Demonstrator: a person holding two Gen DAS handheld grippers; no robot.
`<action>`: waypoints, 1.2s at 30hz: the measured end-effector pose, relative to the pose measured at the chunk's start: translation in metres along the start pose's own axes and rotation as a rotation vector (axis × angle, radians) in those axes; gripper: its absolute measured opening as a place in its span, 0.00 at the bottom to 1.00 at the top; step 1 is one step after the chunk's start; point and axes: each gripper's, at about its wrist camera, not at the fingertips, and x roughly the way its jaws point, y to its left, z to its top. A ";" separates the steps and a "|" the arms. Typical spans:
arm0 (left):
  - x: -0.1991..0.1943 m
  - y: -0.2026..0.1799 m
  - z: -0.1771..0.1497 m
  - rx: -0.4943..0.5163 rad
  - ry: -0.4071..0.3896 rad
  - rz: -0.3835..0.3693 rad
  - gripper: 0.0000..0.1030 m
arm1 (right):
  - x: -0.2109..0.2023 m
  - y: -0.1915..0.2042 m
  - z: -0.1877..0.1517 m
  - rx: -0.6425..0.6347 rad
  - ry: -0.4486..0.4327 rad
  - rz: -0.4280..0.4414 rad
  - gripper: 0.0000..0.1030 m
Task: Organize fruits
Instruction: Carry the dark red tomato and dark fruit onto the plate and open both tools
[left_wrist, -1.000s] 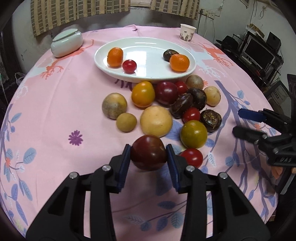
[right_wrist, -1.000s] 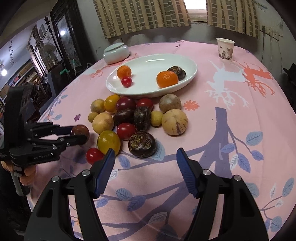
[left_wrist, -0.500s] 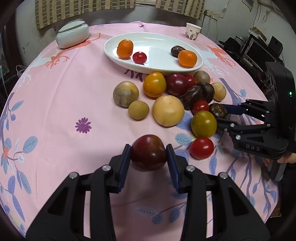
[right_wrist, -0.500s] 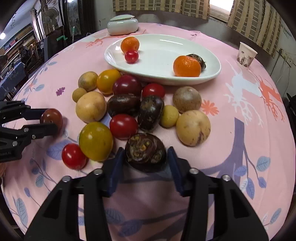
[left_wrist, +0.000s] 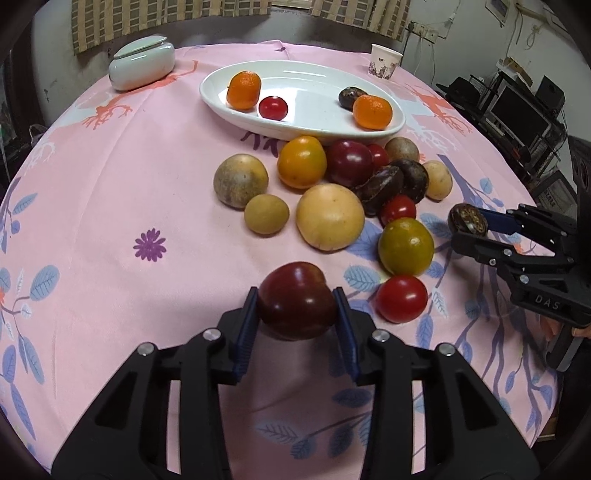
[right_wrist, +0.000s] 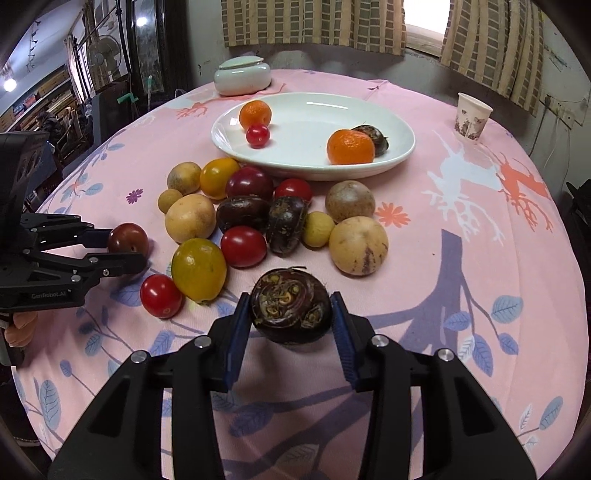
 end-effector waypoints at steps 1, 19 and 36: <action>0.000 0.000 0.000 0.002 0.002 0.001 0.38 | -0.001 -0.001 0.000 0.002 -0.001 0.002 0.42; -0.052 -0.005 0.083 0.058 -0.131 0.067 0.38 | -0.044 -0.005 0.061 -0.020 -0.147 -0.004 0.42; 0.047 0.014 0.164 -0.002 -0.038 0.087 0.38 | 0.058 -0.007 0.132 -0.051 -0.067 0.047 0.42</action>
